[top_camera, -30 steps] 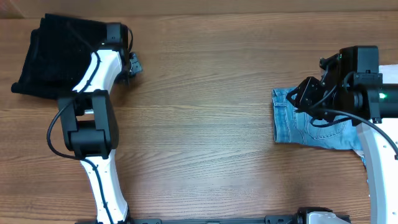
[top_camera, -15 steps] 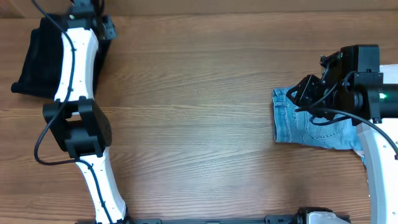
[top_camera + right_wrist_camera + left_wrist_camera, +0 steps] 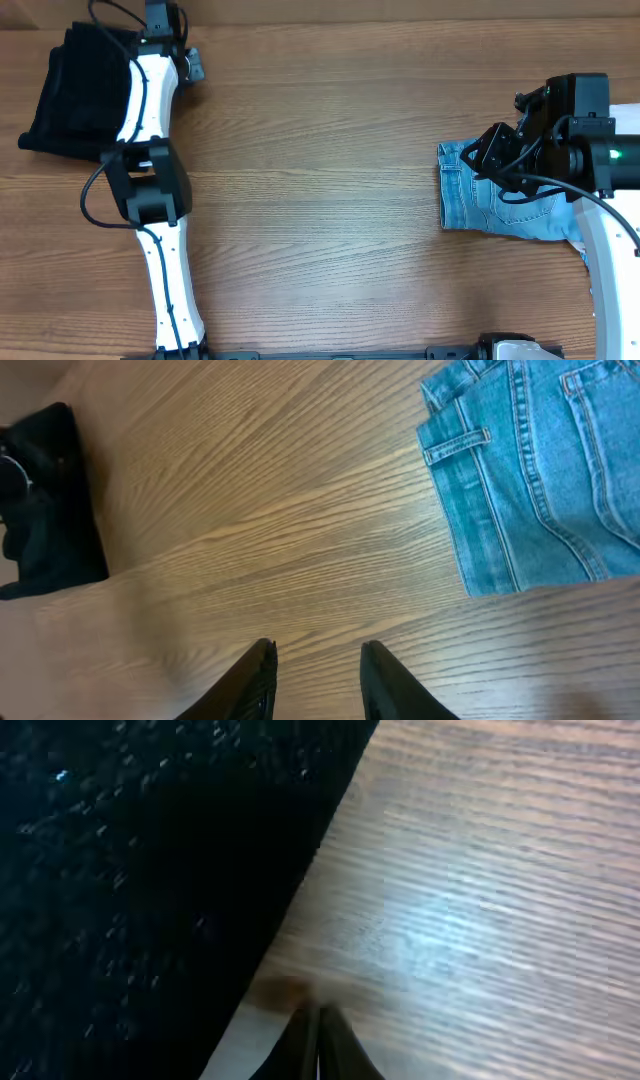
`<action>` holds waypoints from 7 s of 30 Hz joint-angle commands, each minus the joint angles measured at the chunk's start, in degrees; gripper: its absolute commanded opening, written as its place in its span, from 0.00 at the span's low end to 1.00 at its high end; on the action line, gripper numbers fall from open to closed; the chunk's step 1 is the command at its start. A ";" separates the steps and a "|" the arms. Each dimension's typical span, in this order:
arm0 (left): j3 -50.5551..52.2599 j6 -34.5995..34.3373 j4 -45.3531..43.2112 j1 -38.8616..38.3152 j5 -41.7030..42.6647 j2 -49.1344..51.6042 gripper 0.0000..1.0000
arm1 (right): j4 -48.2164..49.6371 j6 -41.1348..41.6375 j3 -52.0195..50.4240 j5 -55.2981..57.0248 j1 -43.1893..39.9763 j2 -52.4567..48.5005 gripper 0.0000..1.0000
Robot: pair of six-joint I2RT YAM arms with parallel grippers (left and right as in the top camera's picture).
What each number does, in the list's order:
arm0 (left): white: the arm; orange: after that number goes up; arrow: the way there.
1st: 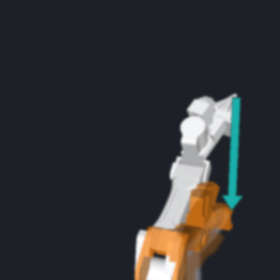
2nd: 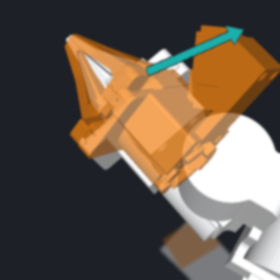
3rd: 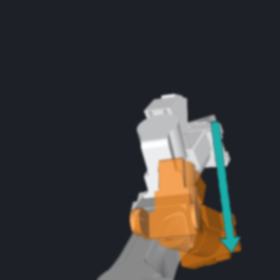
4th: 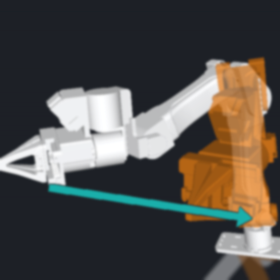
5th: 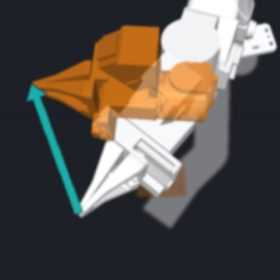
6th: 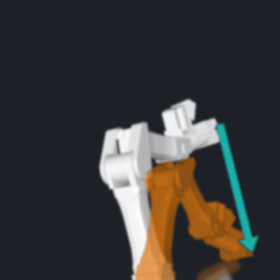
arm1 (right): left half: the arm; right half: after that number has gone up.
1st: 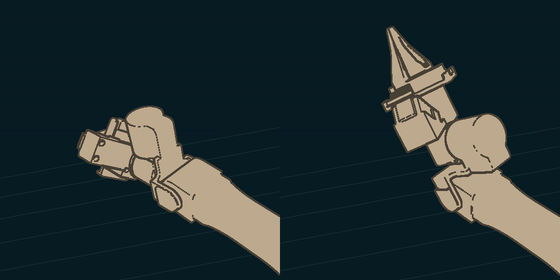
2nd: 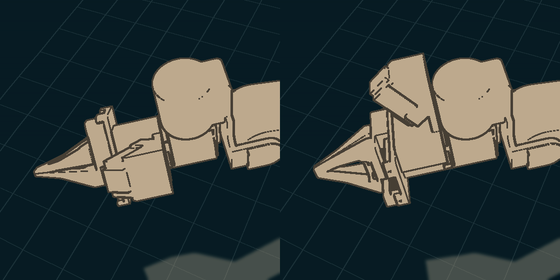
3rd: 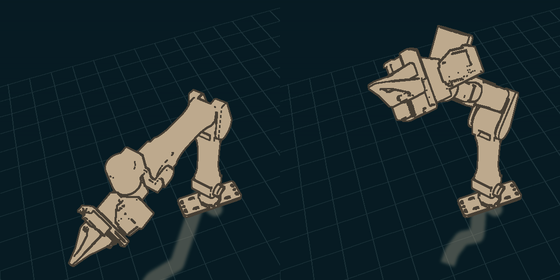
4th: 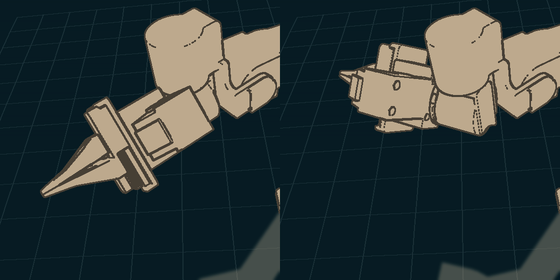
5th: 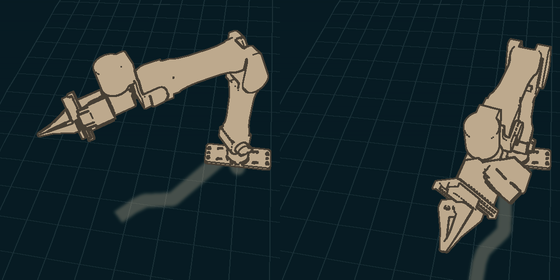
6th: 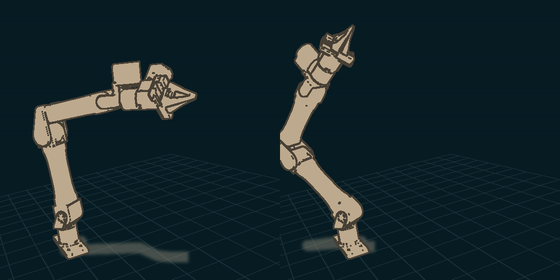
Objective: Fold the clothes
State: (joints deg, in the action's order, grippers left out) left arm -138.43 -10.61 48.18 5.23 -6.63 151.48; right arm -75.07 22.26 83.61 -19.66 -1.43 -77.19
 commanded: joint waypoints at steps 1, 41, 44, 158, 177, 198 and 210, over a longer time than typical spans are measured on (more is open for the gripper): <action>-0.37 4.44 -1.38 -0.02 0.02 0.26 0.04 | 0.07 0.24 0.04 -0.11 -0.20 0.61 0.32; -41.62 -5.99 36.13 8.76 3.52 -7.91 0.04 | -0.04 1.73 0.02 0.07 -0.20 0.61 0.31; -41.62 -7.50 46.97 9.99 2.34 -12.48 0.04 | -1.20 1.73 0.04 0.04 -0.20 0.63 0.31; -22.71 -23.63 36.54 29.94 20.79 -12.87 0.19 | -3.56 3.02 0.11 4.81 -0.20 0.68 0.32; -41.57 -5.64 48.61 21.00 58.01 -45.88 1.00 | -21.99 -5.81 13.11 4.98 -0.13 16.02 0.99; -39.80 -3.76 48.61 -3.02 38.56 -67.84 1.00 | -21.51 -5.60 13.11 4.63 -0.13 45.68 1.00; -20.37 -1.36 48.61 -3.02 19.54 -54.73 1.00 | -21.77 -5.62 13.11 4.63 -0.13 45.68 1.00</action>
State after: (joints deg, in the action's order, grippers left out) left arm -161.66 -13.10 96.73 2.59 15.35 95.83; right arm -97.08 16.84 96.47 -14.81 -1.41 -31.09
